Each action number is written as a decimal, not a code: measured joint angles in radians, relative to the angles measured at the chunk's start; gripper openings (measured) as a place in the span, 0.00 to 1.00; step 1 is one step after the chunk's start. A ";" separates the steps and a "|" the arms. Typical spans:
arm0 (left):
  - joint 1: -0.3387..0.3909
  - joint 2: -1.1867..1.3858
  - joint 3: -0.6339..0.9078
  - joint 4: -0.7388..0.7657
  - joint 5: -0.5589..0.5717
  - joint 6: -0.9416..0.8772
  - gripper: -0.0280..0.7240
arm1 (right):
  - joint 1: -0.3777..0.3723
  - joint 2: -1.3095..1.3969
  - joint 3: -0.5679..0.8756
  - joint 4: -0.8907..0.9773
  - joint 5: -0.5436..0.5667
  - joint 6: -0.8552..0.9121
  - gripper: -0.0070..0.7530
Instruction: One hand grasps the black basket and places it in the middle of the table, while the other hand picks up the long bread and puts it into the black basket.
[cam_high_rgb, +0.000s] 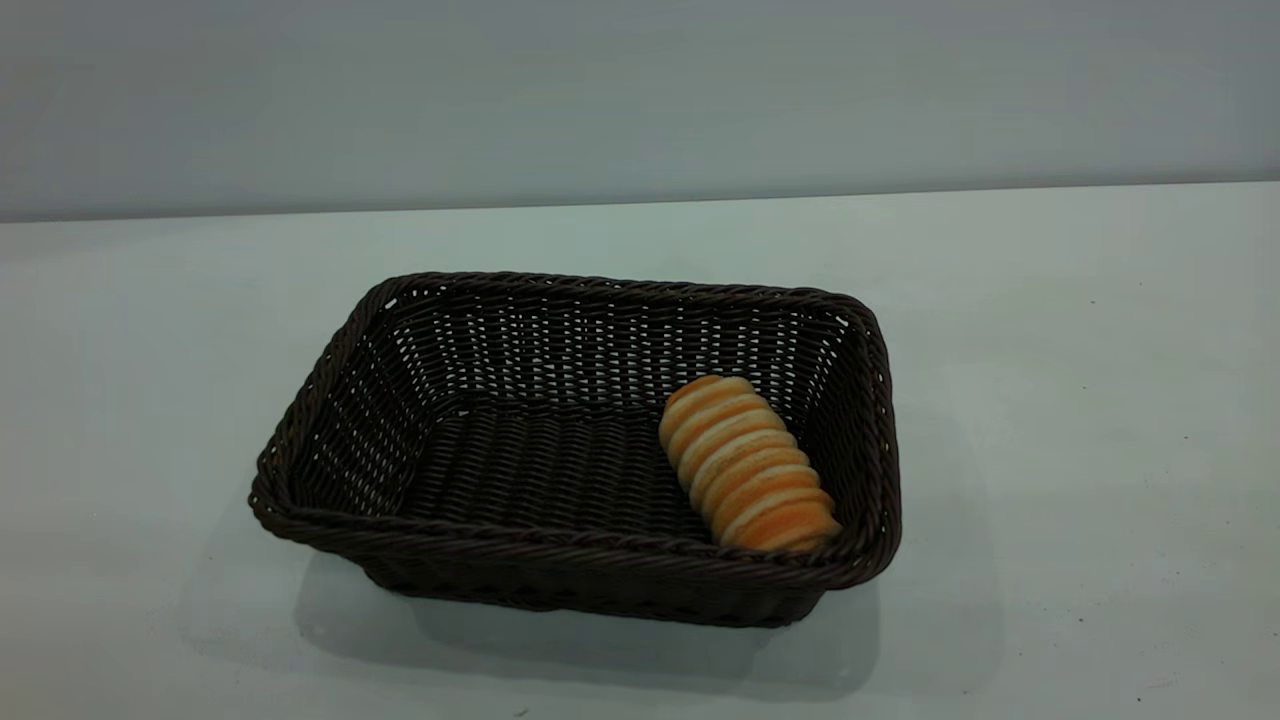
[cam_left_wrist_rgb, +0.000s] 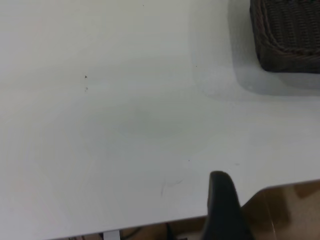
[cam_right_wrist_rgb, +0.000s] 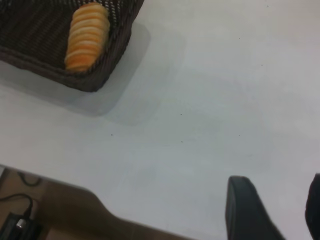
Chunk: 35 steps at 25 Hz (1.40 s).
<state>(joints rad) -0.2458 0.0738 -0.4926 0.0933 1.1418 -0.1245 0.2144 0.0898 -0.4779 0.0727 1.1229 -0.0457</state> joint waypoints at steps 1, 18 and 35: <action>0.000 0.000 0.000 0.000 -0.001 0.000 0.74 | 0.000 0.000 0.000 0.000 0.000 0.001 0.37; 0.008 -0.001 0.000 0.000 -0.002 -0.001 0.74 | -0.011 0.000 0.000 0.000 0.000 0.004 0.37; 0.253 -0.093 0.000 0.000 0.000 -0.001 0.74 | -0.207 0.000 0.005 0.003 0.000 0.004 0.37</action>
<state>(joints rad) 0.0075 -0.0197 -0.4926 0.0933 1.1421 -0.1253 0.0071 0.0898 -0.4727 0.0761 1.1229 -0.0416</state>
